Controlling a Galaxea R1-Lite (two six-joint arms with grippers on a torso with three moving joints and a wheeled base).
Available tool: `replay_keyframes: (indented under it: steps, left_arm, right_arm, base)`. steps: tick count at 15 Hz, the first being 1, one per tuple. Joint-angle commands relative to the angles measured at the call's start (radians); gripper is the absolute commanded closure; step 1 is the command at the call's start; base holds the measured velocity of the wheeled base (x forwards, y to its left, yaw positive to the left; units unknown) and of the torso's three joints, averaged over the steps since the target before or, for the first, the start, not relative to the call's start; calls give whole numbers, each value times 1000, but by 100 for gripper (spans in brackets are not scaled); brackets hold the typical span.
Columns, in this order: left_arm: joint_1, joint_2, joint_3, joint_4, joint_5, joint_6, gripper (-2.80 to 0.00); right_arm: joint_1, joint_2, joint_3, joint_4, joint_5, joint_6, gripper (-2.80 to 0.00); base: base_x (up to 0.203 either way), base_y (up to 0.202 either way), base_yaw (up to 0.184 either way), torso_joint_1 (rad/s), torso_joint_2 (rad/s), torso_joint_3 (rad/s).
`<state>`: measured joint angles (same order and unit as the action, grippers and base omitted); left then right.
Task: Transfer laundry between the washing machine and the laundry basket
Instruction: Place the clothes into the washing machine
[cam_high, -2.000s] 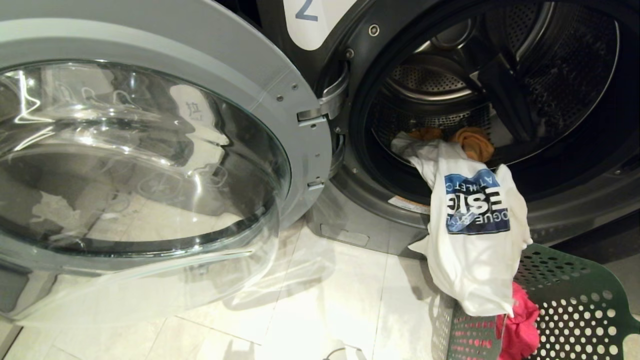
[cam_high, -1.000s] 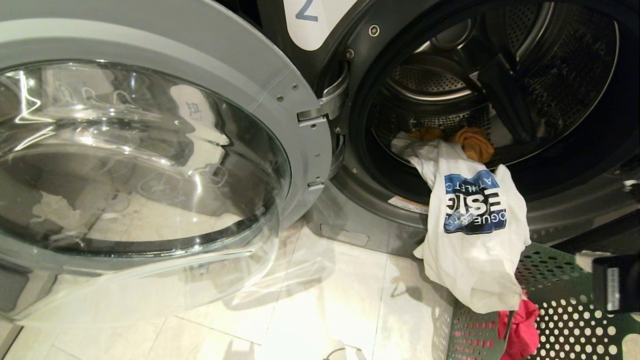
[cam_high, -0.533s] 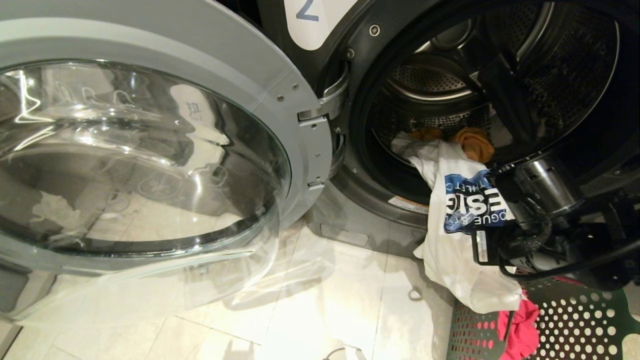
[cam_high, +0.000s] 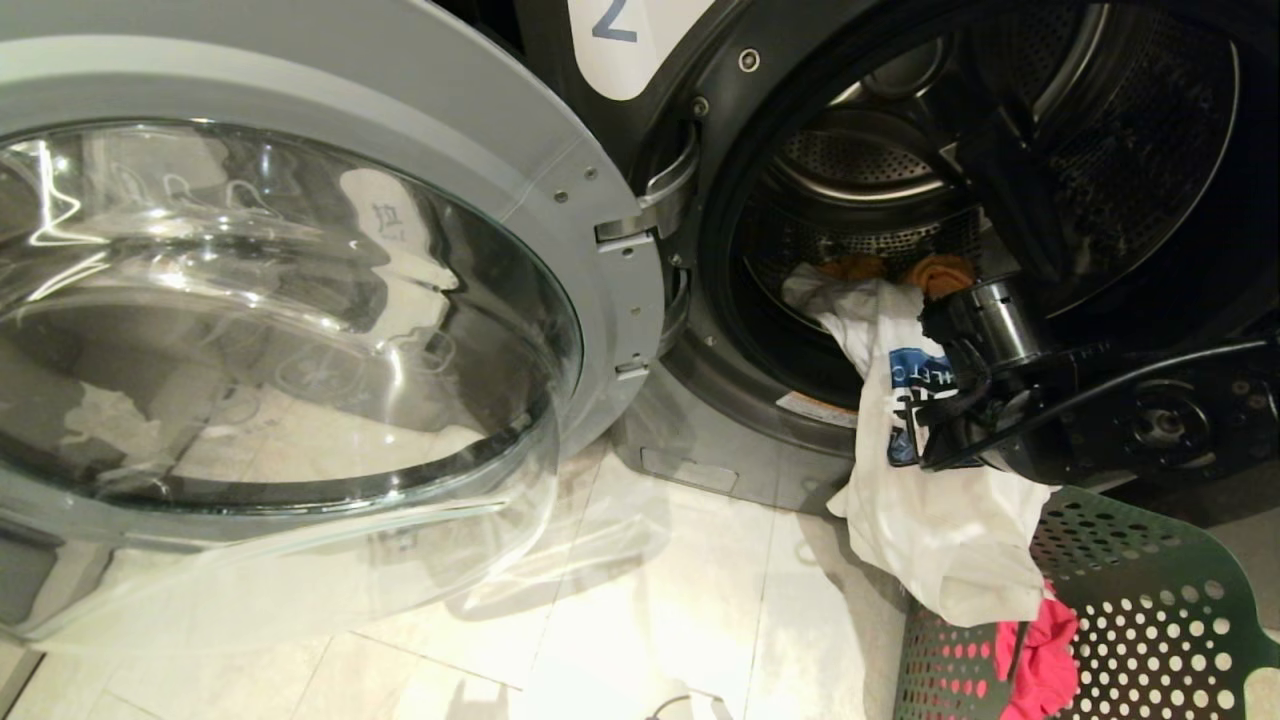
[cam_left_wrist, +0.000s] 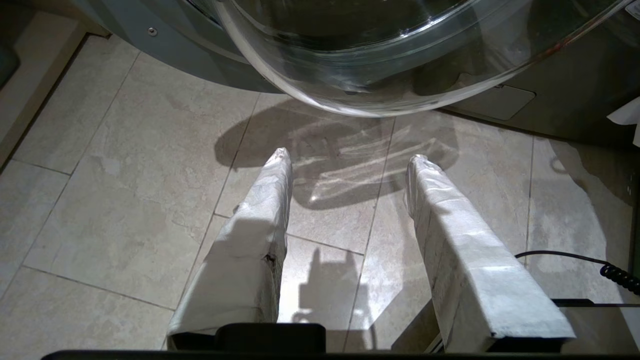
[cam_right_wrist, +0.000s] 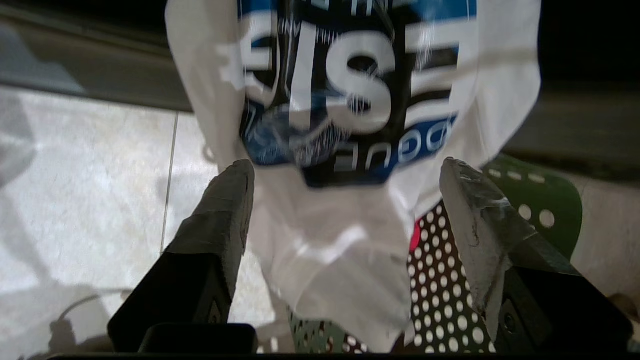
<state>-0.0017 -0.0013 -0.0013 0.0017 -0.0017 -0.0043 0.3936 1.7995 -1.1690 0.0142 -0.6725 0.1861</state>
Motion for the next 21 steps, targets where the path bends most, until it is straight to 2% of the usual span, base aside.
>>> replay_keyframes:
  steps: [1, 3, 6, 12, 15, 16, 21]
  left_arm:
    - [0, 1, 1, 0, 0, 0, 0]
    - [0, 1, 1, 0, 0, 0, 0]
    - [0, 1, 0, 0, 0, 0, 0]
    - [0, 1, 0, 0, 0, 0, 0]
    - [0, 1, 0, 0, 0, 0, 0]
    - [0, 1, 0, 0, 0, 0, 0]
    - [0, 1, 0, 0, 0, 0, 0]
  right_arm:
    - [-29, 61, -6, -94, 0, -37, -280]
    - [-48, 93, -10, -163, 4, -82, -280]
    - [-71, 129, -27, -205, 11, -107, -280]
    - [-135, 194, -89, -211, 45, -110, -280]
    - [-137, 221, -103, -237, 48, -112, -280]
    - [-137, 221, -107, -237, 48, -114, 0]
    - [-135, 193, -107, -231, 48, -124, 0]
  base:
    - [0, 0, 0, 0, 0, 0]
    - [0, 0, 0, 0, 0, 0]
    - [0, 0, 0, 0, 0, 0]
    - [0, 0, 0, 0, 0, 0]
    - [0, 0, 0, 0, 0, 0]
    - [0, 0, 0, 0, 0, 0]
    - [0, 0, 0, 0, 0, 0]
